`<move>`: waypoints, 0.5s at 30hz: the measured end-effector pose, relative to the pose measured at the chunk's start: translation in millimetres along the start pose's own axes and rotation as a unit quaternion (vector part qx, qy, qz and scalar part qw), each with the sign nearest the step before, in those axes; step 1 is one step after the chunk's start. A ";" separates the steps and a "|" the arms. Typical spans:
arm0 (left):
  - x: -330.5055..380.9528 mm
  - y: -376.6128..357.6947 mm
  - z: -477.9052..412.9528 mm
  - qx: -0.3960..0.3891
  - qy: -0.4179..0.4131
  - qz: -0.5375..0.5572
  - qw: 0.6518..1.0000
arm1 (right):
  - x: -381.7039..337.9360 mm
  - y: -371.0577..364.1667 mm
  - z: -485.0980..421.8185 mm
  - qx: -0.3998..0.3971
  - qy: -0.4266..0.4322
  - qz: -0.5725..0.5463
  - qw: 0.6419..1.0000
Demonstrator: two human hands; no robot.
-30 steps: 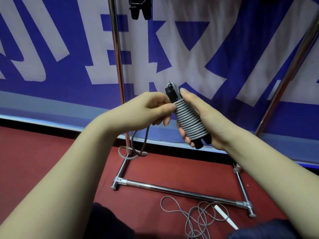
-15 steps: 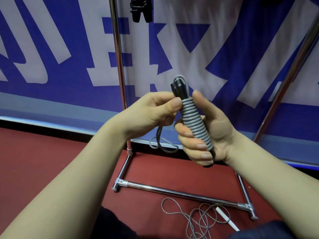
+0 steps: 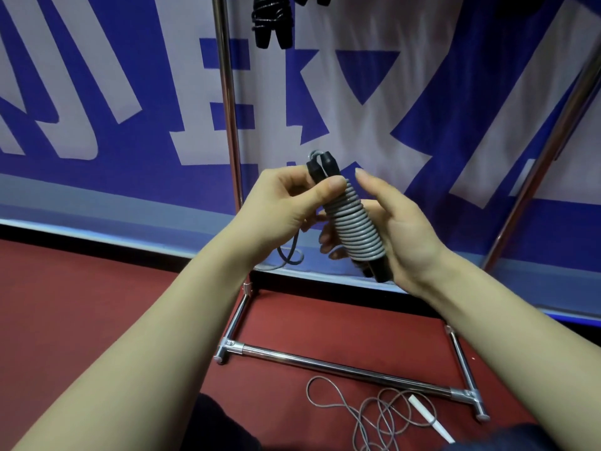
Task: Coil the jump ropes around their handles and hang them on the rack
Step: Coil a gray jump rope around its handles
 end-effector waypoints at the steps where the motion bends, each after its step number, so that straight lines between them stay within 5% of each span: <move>1: -0.9 -1.0 -0.7 0.015 0.004 -0.016 1.000 | 0.8 0.1 0.0 0.012 -0.002 0.026 1.000; 9: -3.3 -8.8 -1.0 0.057 0.021 -0.057 0.997 | 8.6 -5.5 2.6 0.056 -0.021 0.019 0.998; 15: -6.5 1.3 0.7 -0.099 0.014 0.001 0.995 | 2.1 7.3 3.0 0.041 -0.055 -0.106 0.992</move>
Point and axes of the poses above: each hand's wrist, its own z-axis away from the middle knuckle, its own y-axis out of the back of the hand, x = y × z, the point moved 2 cm from there along -z, towards the middle knuckle, and after that the axes turned 8 degrees about -z, right-handed, at the moved point
